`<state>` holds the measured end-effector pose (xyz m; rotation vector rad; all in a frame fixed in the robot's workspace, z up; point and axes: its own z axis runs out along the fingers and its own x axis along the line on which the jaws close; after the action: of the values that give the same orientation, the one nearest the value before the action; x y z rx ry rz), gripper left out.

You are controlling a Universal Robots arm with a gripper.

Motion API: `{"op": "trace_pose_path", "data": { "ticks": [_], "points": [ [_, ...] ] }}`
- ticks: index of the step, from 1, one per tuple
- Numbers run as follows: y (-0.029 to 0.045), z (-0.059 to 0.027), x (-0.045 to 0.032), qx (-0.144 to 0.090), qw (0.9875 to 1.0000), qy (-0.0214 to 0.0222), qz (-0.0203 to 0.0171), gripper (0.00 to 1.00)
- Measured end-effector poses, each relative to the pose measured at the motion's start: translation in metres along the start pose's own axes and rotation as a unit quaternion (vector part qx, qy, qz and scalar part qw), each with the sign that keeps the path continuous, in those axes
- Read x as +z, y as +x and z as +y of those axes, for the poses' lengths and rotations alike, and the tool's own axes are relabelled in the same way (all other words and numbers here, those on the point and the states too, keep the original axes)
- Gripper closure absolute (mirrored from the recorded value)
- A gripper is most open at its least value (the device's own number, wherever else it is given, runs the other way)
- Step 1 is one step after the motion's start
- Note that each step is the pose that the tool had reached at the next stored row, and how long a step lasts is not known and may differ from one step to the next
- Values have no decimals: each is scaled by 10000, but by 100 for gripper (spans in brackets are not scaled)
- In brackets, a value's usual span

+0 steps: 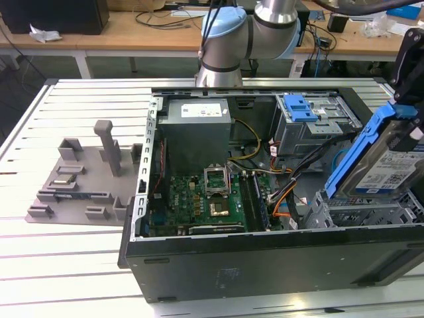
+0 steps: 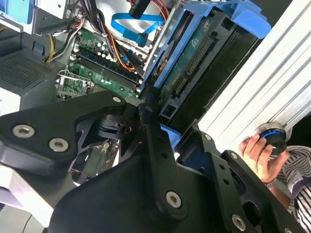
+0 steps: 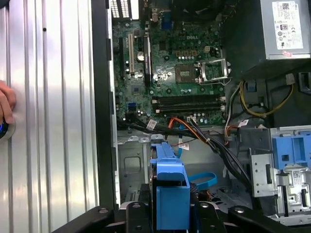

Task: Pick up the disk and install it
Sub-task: 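Insert the disk into the insertion slot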

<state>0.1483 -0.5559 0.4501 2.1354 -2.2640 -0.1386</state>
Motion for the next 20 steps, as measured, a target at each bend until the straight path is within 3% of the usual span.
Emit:
{"op": "trace_pose_path", "data": {
  "ticks": [2, 8, 20],
  "points": [
    [-2, -4, 78, -68, 10000, -3, 5, 63],
    [2, -5, 154, -186, 9998, -8, 13, 63],
    [13, -26, 411, -204, 9998, -9, 15, 63]
  ]
}}
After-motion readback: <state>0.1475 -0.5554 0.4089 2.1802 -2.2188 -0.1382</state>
